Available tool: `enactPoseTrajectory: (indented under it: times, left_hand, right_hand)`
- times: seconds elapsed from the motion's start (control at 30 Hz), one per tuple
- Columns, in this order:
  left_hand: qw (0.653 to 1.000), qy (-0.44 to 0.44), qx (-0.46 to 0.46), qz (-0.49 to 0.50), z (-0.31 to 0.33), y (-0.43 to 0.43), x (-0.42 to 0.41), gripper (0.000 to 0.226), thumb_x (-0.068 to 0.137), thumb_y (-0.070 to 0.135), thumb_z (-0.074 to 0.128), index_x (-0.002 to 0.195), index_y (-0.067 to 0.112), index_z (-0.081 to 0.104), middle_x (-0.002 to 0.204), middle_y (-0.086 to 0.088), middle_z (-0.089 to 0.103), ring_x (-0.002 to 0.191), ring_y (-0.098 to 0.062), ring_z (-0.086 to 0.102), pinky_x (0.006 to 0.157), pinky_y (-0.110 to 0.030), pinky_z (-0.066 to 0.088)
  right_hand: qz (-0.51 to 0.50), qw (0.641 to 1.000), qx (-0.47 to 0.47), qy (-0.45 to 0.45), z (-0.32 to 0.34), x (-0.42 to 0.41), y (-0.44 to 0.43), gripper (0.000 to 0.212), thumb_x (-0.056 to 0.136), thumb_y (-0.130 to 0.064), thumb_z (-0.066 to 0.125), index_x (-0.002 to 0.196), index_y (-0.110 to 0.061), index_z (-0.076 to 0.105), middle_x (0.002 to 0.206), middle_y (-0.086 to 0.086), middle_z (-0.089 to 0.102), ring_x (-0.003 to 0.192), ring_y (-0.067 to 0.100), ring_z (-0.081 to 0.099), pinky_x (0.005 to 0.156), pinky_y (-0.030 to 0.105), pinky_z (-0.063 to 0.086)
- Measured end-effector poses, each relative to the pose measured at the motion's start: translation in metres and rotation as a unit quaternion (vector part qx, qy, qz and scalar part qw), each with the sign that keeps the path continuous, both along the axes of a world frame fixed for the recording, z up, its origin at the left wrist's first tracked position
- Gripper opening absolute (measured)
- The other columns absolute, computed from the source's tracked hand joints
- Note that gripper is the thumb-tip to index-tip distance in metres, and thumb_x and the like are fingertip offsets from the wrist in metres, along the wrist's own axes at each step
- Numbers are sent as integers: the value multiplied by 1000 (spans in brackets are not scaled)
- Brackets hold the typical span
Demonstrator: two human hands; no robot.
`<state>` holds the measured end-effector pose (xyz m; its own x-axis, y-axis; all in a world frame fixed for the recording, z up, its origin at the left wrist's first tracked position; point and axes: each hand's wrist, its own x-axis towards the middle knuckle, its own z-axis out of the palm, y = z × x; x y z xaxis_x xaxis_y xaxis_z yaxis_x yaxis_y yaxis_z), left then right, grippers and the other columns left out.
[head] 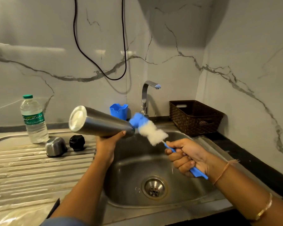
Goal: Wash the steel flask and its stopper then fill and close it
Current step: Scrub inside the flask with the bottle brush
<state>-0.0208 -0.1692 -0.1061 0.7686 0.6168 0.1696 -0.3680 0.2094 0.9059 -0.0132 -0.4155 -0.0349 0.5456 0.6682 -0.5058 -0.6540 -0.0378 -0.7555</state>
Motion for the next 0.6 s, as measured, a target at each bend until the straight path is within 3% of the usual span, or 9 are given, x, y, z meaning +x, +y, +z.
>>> enactPoseTrajectory:
  times: [0.1, 0.23, 0.4, 0.5, 0.6]
  left_hand:
    - [998, 41, 13, 38, -7, -8, 2, 52, 65, 0, 81, 105, 18, 52, 111, -7, 62, 98, -19, 61, 90, -35, 48]
    - [997, 69, 11, 26, -7, -8, 7, 78, 62, 10, 84, 126, 16, 40, 125, -8, 56, 114, -26, 55, 100, -47, 45]
    - [979, 122, 163, 14, 6, -10, -6, 93, 63, 14, 85, 137, 17, 30, 124, -1, 52, 109, -18, 53, 95, -37, 48]
    - [956, 126, 260, 37, 10, -15, -19, 88, 65, 23, 85, 133, 23, 31, 117, 6, 50, 105, -13, 50, 90, -31, 46]
    - [955, 96, 262, 103, 16, -20, -27, 85, 63, 33, 85, 128, 29, 30, 117, 6, 54, 106, -15, 54, 95, -35, 46]
  right_hand:
    - [6, 998, -10, -64, 21, -2, -4, 39, 96, -31, 38, 63, -11, 44, 39, -7, 25, 24, 2, 22, 27, 7, 15]
    - [-13, 982, -104, -155, 23, -5, 3, 39, 100, -34, 35, 68, -13, 42, 39, -7, 23, 24, 2, 18, 26, 7, 14]
    - [-76, 960, -157, -220, 6, -3, 13, 38, 100, -36, 35, 70, -13, 43, 38, -7, 26, 26, 3, 18, 26, 10, 15]
    - [-114, 958, -140, -224, 1, -2, 23, 38, 100, -34, 35, 70, -13, 42, 38, -7, 26, 25, 3, 17, 27, 9, 13]
    - [-142, 949, -131, -249, -3, 2, 33, 37, 100, -32, 35, 69, -12, 42, 42, -5, 26, 26, 3, 17, 28, 10, 13]
